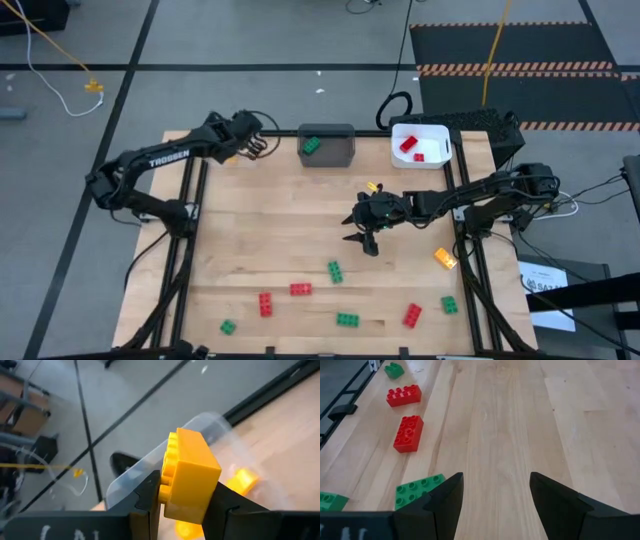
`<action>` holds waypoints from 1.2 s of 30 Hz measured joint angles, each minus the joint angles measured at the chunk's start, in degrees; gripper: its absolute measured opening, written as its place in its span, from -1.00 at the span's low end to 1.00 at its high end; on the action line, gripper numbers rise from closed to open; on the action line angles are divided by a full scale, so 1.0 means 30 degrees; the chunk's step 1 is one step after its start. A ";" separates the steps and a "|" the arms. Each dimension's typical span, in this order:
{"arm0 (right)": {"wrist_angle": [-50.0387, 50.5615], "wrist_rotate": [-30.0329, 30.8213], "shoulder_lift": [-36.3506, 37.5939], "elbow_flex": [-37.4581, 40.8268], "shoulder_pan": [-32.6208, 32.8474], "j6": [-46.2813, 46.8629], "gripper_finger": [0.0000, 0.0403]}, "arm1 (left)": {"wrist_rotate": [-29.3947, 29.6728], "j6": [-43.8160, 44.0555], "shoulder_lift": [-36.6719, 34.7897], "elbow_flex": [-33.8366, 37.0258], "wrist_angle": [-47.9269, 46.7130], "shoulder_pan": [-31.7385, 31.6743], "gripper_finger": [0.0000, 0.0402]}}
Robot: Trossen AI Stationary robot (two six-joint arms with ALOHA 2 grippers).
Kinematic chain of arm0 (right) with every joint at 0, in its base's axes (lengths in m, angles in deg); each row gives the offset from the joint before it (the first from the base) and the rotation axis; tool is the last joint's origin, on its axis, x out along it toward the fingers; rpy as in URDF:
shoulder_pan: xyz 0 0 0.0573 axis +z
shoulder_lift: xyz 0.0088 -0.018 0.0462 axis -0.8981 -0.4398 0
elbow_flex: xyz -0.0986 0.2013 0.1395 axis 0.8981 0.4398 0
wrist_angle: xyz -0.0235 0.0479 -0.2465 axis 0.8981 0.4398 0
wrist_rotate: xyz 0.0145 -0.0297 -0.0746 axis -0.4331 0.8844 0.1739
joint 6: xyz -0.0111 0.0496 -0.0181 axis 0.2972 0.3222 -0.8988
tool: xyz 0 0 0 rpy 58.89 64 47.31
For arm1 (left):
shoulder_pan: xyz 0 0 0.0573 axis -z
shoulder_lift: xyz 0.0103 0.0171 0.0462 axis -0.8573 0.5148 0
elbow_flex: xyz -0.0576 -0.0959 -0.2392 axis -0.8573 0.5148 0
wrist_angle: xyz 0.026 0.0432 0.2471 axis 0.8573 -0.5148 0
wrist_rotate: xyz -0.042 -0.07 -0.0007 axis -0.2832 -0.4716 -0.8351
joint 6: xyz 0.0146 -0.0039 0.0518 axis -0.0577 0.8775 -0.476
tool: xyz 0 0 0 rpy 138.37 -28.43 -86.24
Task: Sort & place blocks by color
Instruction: Put the left 8 stud yellow game piece into the transparent bin, then adjust the position of the transparent bin
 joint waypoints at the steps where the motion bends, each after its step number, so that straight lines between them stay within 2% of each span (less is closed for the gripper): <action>1: 0.0000 0.0000 0.0000 0.0000 0.0000 0.0007 0.10 | -0.0210 -0.0170 0.0159 0.0000 -0.0071 -0.0362 -0.52; 6: 0.0000 -0.0007 0.0000 0.0000 0.0007 0.0146 0.10 | -0.2637 -0.0878 0.1558 0.0000 -0.0412 -0.1568 -0.52; 13: -0.0004 -0.0007 0.0000 0.0000 0.0007 0.0146 0.10 | -0.2810 -0.1162 0.3551 0.0000 -0.0417 -0.2126 -0.51; 15: -0.0006 -0.0007 0.0000 0.0000 0.0007 0.0151 0.10 | -0.2750 -0.1165 0.3792 0.0000 -0.0413 -0.2224 -0.43; 21: -0.0007 -0.0013 0.0000 0.0000 0.0007 0.0146 0.10 | -0.2175 -0.1170 0.3845 0.0001 -0.0373 -0.2333 0.00; 25: -0.0002 -0.0015 0.0000 0.0000 0.0007 0.0146 0.10 | -0.2347 -0.1092 0.3845 0.0002 -0.0515 -0.2250 0.19; 30: -0.0006 -0.0015 0.0000 0.0000 0.0007 0.0146 0.10 | -0.2699 -0.0998 0.3845 0.0000 -0.0485 -0.1814 0.29; 36: 0.0000 -0.0015 0.0000 0.0000 0.0007 0.0146 0.10 | -0.2727 -0.0224 0.3845 0.0005 -0.0548 -0.0985 0.25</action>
